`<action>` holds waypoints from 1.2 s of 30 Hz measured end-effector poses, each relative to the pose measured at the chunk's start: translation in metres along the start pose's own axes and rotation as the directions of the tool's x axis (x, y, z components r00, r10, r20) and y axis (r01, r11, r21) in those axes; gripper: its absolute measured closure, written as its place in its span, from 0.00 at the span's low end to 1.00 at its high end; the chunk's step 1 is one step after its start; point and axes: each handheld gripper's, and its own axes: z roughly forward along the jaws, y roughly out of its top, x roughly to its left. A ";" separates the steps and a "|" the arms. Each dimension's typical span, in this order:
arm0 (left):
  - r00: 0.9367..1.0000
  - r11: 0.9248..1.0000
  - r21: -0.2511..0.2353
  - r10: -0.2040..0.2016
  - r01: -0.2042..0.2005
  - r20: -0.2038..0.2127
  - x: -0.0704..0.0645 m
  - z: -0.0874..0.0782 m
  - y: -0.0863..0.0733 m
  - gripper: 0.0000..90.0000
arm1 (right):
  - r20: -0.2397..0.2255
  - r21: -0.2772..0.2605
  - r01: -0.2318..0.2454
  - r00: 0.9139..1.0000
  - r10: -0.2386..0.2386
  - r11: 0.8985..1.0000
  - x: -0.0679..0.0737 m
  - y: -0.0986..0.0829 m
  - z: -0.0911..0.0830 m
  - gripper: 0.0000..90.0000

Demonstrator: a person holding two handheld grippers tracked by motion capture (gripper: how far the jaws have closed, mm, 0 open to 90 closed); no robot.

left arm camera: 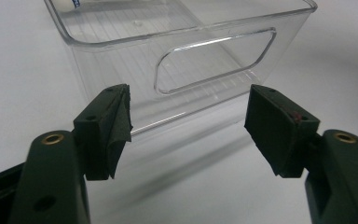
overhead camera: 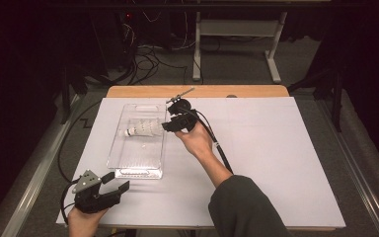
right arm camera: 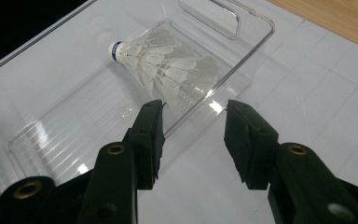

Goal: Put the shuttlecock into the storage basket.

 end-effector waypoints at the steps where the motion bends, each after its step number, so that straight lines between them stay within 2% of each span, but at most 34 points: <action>1: 1.000 1.000 0.000 0.000 0.000 0.000 0.000 0.000 0.000 0.36 | 0.001 0.001 0.000 1.000 0.000 1.000 -0.001 -0.001 -0.001 0.64; 36: 1.000 1.000 0.008 -0.005 0.005 -0.007 0.001 0.001 0.000 0.36 | 0.013 -0.026 -0.043 0.999 0.043 0.999 -0.025 -0.028 -0.019 0.63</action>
